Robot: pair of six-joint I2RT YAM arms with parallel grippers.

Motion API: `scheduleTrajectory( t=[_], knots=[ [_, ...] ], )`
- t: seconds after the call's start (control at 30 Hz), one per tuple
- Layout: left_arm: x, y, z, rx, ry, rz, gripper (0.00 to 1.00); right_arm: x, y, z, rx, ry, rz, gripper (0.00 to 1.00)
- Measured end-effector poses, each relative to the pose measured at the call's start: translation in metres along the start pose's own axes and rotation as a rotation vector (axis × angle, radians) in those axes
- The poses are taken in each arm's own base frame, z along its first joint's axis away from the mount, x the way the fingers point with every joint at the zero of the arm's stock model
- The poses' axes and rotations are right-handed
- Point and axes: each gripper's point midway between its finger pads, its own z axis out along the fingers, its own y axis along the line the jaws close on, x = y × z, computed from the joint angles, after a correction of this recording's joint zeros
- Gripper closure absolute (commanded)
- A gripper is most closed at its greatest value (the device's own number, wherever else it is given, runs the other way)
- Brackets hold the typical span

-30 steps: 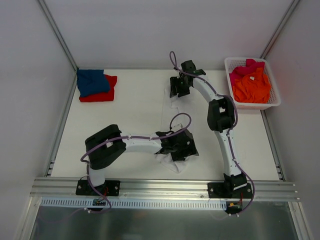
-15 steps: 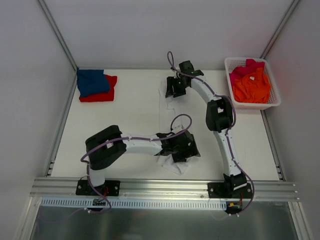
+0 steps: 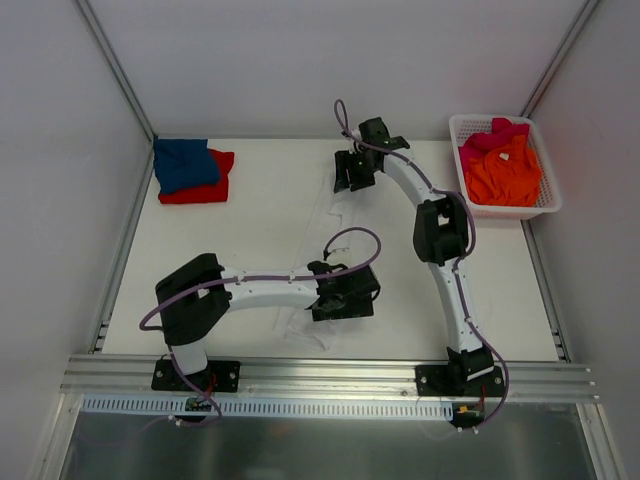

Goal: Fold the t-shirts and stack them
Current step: Fold the tshirt

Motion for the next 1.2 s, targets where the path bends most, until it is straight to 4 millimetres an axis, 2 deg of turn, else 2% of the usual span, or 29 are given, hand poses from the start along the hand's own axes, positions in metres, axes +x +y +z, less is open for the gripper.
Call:
scheduleTrajectory(
  t=[0.13, 0.27, 0.37, 0.47, 0.53, 0.63, 0.73, 0.83, 0.9, 1.0, 1.2],
  knots=[
    [-0.016, -0.002, -0.015, -0.017, -0.052, 0.052, 0.03, -0.010, 0.003, -0.022, 0.029, -0.025, -0.022, 0.38],
    [-0.042, -0.009, -0.043, 0.021, -0.131, 0.070, 0.02, -0.026, 0.011, -0.054, 0.051, -0.070, -0.048, 0.38],
    [-0.061, -0.005, -0.065, 0.040, -0.183, 0.062, 0.01, -0.039, 0.019, -0.086, 0.075, -0.122, -0.065, 0.38],
    [-0.087, 0.011, -0.085, 0.054, -0.243, 0.022, 0.01, -0.037, 0.026, -0.124, 0.117, -0.161, -0.075, 0.39],
    [-0.102, 0.032, -0.094, 0.040, -0.277, -0.011, 0.01, -0.023, 0.027, -0.143, 0.152, -0.161, -0.072, 0.39],
    [-0.114, 0.068, -0.095, -0.007, -0.295, -0.048, 0.01, 0.011, 0.027, -0.163, 0.202, -0.155, -0.061, 0.39],
    [-0.117, 0.108, -0.084, -0.095, -0.283, -0.070, 0.01, 0.062, 0.024, -0.168, 0.234, -0.109, -0.036, 0.39],
    [-0.115, 0.137, -0.071, -0.174, -0.252, -0.076, 0.01, 0.104, 0.020, -0.165, 0.251, -0.065, -0.008, 0.39],
    [-0.115, 0.148, -0.064, -0.217, -0.232, -0.073, 0.01, 0.132, 0.016, -0.163, 0.262, -0.033, 0.014, 0.39],
    [-0.111, 0.155, -0.051, -0.264, -0.198, -0.047, 0.01, 0.156, 0.013, -0.163, 0.272, -0.017, 0.034, 0.39],
    [-0.096, 0.159, -0.036, -0.293, -0.132, -0.029, 0.01, 0.177, 0.017, -0.175, 0.273, -0.059, 0.040, 0.39]
  ],
)
